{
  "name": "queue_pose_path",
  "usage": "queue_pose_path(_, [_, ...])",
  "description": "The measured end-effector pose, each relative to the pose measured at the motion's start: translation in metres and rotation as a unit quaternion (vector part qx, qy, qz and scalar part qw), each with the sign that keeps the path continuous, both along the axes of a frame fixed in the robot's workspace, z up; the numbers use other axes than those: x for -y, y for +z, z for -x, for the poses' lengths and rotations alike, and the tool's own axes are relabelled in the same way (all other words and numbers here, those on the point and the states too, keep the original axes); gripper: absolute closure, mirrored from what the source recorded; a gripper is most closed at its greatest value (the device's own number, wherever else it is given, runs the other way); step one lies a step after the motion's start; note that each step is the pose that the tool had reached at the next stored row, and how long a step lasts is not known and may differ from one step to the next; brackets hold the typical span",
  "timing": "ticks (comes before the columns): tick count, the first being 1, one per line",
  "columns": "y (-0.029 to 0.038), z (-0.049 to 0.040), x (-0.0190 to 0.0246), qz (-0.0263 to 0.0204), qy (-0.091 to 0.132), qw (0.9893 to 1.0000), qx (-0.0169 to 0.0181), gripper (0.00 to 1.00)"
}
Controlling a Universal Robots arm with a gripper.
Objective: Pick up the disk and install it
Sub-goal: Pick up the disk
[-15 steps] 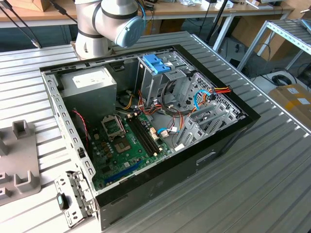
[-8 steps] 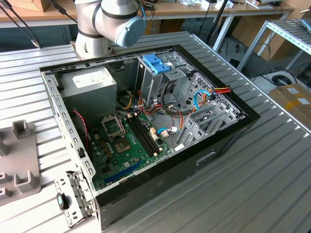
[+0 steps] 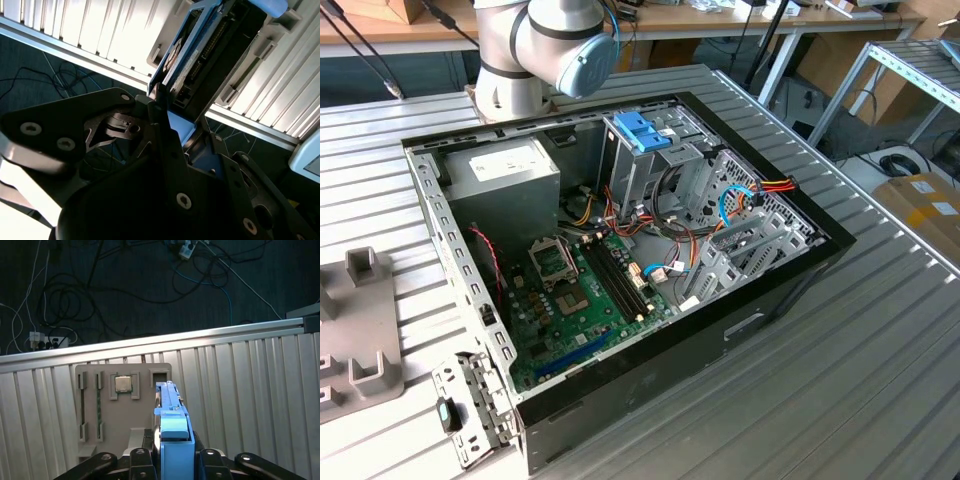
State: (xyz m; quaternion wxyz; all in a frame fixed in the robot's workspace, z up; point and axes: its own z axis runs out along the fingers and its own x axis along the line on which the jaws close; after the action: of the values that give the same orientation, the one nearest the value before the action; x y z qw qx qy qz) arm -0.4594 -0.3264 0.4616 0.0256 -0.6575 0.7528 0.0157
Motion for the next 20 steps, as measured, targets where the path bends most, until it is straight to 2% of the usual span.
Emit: queue_pose_path(20, [0.0058, 0.0000, 0.0000, 0.0000, 0.000, 1.0000, 0.0000, 0.63])
